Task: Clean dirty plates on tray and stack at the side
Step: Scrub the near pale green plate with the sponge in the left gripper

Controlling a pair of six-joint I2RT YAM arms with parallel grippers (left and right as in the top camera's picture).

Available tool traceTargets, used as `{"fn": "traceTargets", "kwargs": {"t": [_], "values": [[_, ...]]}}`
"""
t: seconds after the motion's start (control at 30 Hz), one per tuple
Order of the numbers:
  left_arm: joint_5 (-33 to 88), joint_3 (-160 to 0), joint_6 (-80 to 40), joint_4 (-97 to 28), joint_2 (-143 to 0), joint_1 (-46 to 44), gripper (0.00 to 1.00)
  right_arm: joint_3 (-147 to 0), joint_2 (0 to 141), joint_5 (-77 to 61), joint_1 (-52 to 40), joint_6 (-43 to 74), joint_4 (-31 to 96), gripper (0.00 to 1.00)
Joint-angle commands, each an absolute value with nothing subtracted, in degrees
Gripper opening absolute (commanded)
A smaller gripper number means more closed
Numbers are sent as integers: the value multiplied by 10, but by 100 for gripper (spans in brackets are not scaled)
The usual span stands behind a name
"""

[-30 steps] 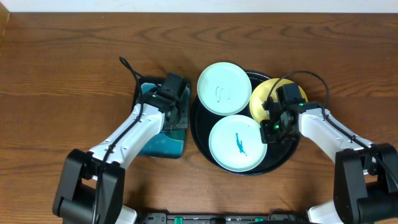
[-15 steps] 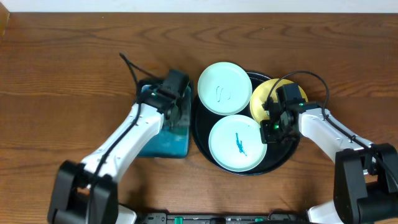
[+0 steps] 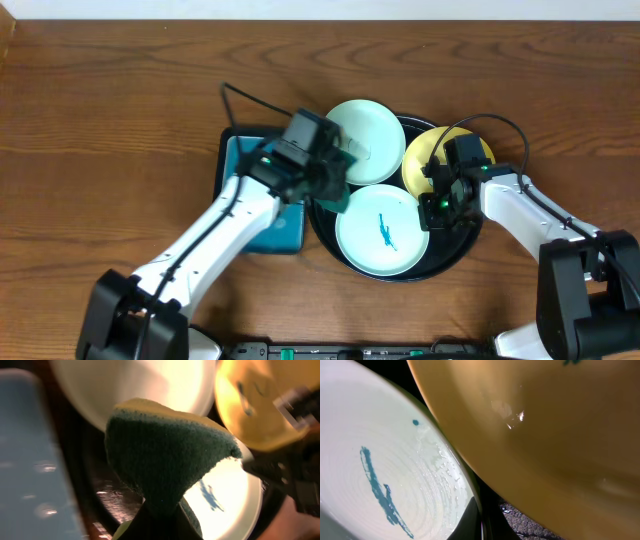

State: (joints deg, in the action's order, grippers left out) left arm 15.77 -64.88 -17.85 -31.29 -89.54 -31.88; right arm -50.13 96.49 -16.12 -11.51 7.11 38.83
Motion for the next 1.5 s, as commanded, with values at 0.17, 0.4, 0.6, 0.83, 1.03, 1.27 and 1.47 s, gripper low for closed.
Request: {"fn": "traceTargets", "kwargs": {"t": [0.17, 0.4, 0.6, 0.83, 1.03, 1.27, 1.47], "values": [[174, -658, -269, -270, -976, -432, 7, -504, 975, -155, -132, 104, 393, 1], [173, -658, -378, -234, -1028, -499, 7, -504, 975, -155, -135, 107, 397, 1], [80, -658, -430, -230, -1040, -523, 8, -504, 975, -155, -136, 107, 404, 1], [29, -656, -469, -229, -1067, -523, 7, -504, 975, -155, -138, 107, 410, 1], [19, -656, -465, -261, -1096, -507, 7, -503, 975, -155, -138, 107, 416, 1], [-5, -656, -450, -332, -1067, -447, 7, -503, 975, -153, -138, 107, 416, 1], [56, -656, -400, -307, -1007, -456, 7, -503, 975, -152, -138, 107, 416, 1]]}}
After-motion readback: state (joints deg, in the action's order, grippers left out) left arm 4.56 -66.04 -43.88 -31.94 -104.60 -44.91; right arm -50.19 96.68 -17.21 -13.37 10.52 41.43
